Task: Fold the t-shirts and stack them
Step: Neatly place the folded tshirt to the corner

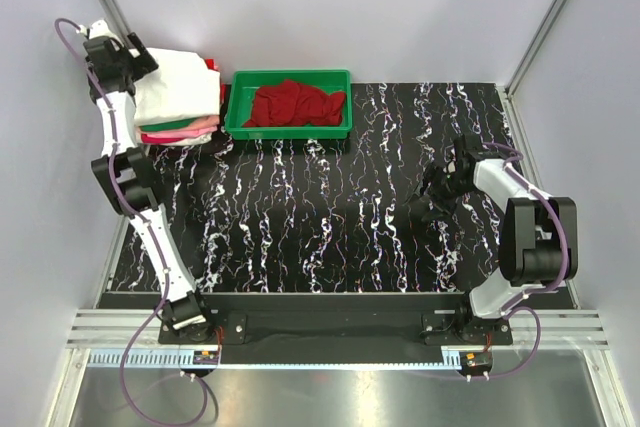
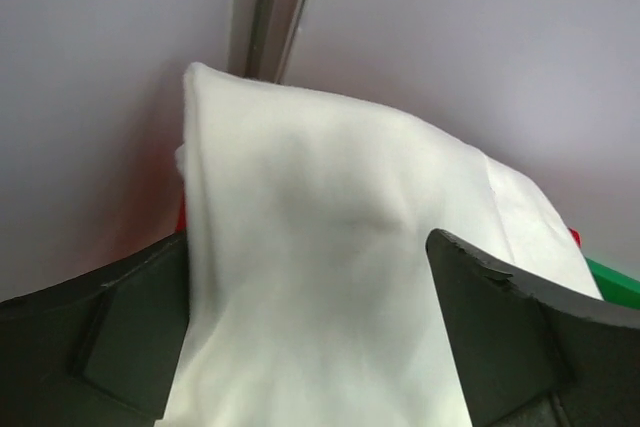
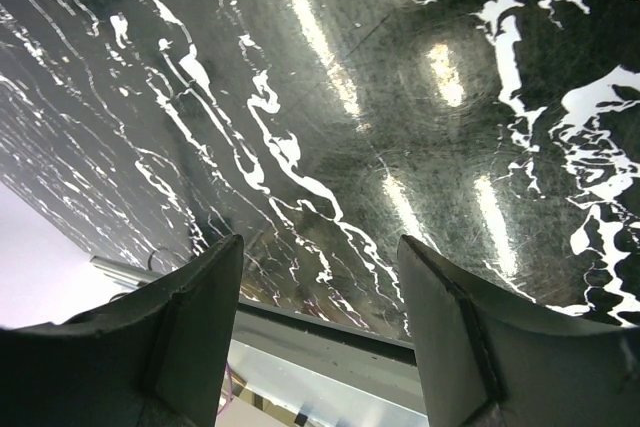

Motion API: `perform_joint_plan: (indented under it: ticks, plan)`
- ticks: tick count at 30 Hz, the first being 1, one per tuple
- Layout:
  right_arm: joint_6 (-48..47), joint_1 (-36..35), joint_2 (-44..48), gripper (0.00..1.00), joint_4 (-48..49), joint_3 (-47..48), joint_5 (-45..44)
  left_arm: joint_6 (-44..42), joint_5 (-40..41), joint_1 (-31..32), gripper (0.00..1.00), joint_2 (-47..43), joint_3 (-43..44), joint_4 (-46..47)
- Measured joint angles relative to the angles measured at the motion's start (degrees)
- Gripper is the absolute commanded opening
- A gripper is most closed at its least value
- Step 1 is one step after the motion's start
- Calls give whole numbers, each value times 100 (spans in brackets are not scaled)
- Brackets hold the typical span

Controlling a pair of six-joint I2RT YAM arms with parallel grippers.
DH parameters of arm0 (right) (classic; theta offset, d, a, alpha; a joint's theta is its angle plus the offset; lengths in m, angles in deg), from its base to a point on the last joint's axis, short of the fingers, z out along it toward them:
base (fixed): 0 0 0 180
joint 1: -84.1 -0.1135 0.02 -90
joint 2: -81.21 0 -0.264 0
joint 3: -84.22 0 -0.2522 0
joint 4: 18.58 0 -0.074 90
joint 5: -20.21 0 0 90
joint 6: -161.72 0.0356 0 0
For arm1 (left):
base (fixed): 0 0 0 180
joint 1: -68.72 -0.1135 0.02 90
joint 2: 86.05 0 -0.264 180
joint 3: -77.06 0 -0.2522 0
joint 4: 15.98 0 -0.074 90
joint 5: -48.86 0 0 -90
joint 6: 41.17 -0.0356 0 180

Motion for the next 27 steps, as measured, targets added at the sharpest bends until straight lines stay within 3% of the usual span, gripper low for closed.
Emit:
perform_joint_plan:
  ticks: [6,12,21,27]
  plan:
    - [-2,-4,229,70,4,-4,37,-61,745,118,99,-852,-238,-291]
    - [-2,-9,293,70,50,-37,120,-409,911,514,99,-1508,-632,-13]
    - [-31,-15,295,71,66,-52,166,-739,813,1858,99,-529,118,267]
    - [-57,-15,297,70,63,-96,162,-726,855,1908,99,313,160,175]
